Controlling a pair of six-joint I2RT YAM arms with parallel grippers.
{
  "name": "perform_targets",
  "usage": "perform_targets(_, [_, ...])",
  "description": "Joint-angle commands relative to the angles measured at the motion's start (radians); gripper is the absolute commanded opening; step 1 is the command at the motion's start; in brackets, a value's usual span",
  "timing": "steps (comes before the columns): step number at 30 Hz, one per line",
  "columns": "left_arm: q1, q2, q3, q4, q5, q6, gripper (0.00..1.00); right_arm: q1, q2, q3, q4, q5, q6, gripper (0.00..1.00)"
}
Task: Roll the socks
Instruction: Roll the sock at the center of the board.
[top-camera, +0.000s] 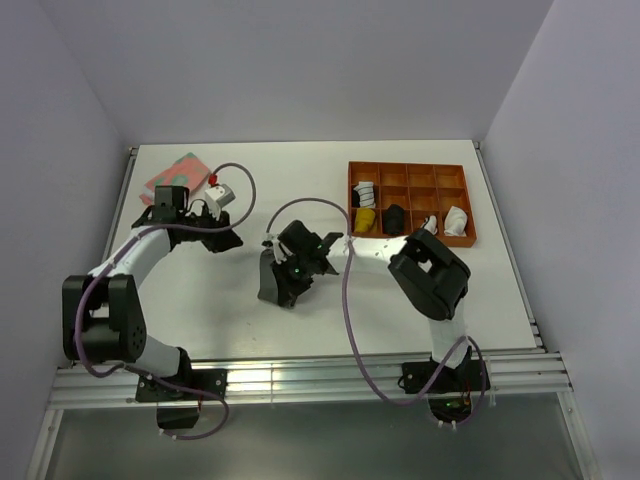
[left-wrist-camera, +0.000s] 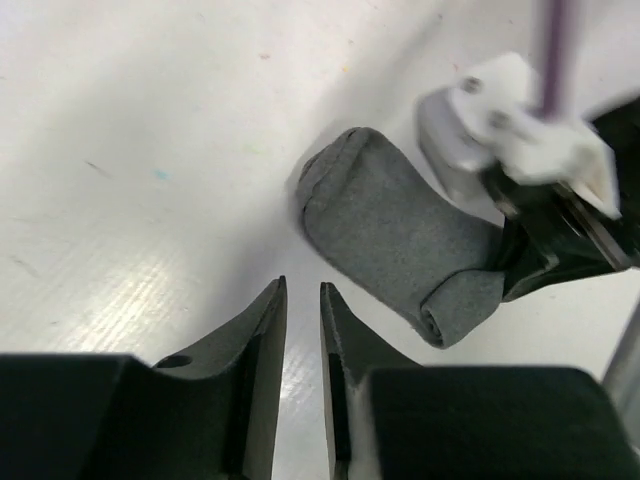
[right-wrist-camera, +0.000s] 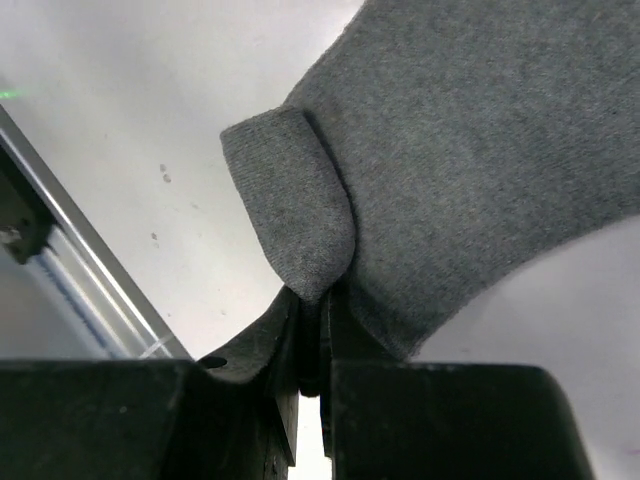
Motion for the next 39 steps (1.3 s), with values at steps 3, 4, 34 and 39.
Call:
perform_targets(3, [-0.001,-0.12,-0.081,0.126,-0.035,0.037,0.29,-0.081,0.124,0.187,-0.193,-0.259,-0.004,0.01])
perform_targets(4, [-0.015,-0.131,-0.093,0.116,-0.045,0.056,0.31,-0.086,0.146,0.212,-0.243,-0.271,-0.017,0.02])
perform_targets(34, [-0.443,-0.217,-0.394,0.209,-0.283,0.383,0.45,-0.179,0.358,0.401,-0.328,-0.521,0.053,0.03])
perform_targets(39, [-0.444,-0.174,-0.394,0.237,-0.297,0.379,0.45,-0.178,0.355,0.393,-0.319,-0.527,0.053,0.03])
